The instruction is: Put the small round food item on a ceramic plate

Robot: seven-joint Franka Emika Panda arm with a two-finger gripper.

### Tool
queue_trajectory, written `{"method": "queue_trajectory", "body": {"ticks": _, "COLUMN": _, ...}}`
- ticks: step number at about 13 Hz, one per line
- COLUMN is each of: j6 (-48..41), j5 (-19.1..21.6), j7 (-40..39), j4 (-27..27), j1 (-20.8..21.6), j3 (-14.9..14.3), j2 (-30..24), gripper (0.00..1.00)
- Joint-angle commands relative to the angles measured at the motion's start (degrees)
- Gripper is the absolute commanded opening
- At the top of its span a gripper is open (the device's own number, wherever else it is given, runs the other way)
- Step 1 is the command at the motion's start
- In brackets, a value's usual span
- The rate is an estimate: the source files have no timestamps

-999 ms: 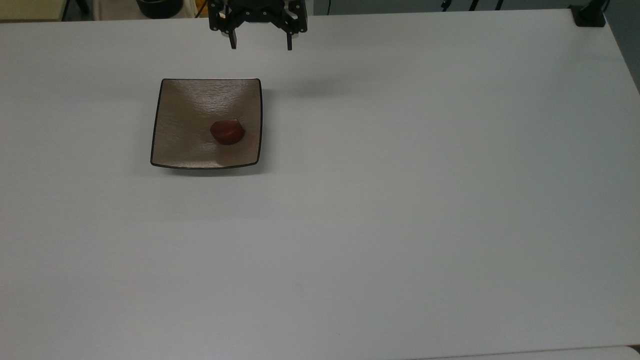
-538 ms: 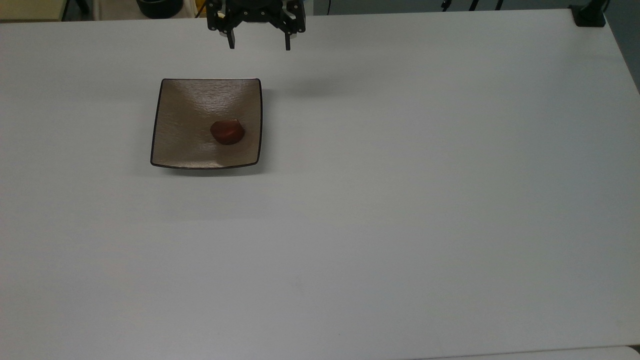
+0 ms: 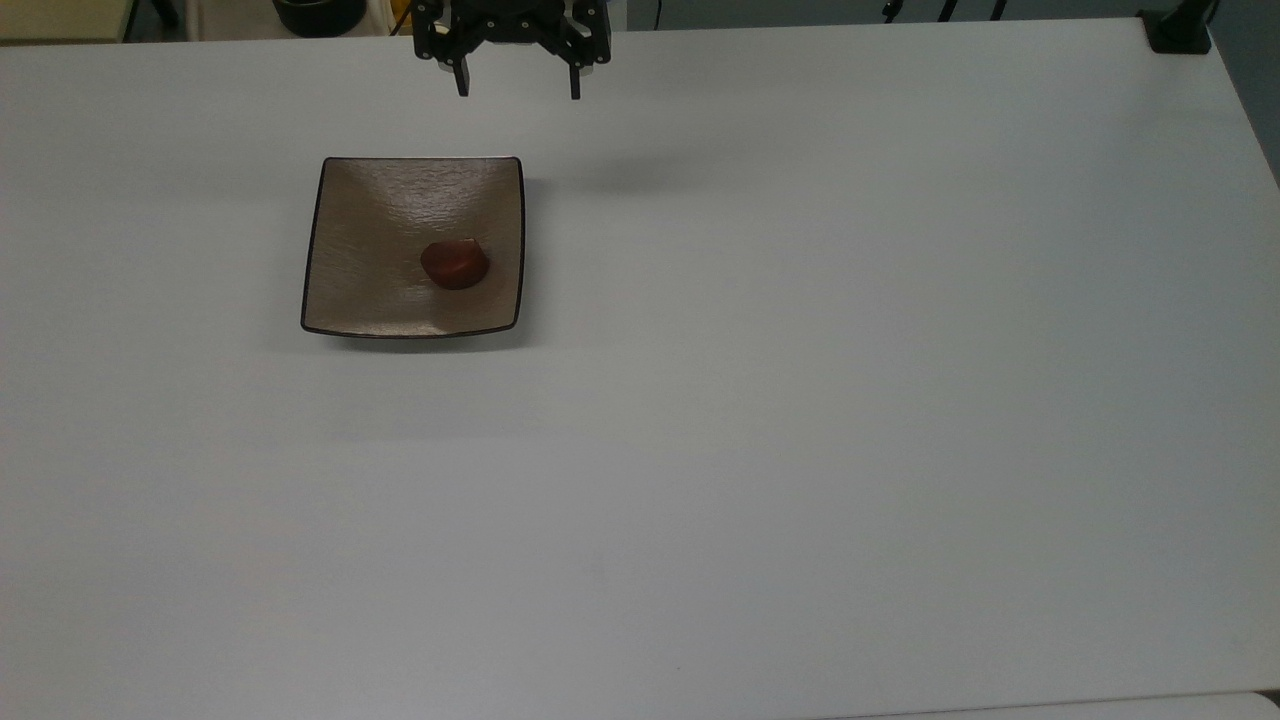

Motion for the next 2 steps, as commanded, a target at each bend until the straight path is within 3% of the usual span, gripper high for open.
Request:
{"method": "queue_trajectory", "body": {"ticks": 1, "j6": -2.34, "j5": 0.82, "j7": -0.39, "j4": -0.34, "j1": -0.76, "j3": -0.88, "j2": -1.90, "gripper": 1.00}}
{"method": "queue_trajectory", "body": {"ticks": 2, "j6": -2.09, "j5": 0.73, "j7": -0.22, "j4": -0.42, "j1": -0.68, "j3": -0.97, "j2": -1.99, "gripper": 1.00}}
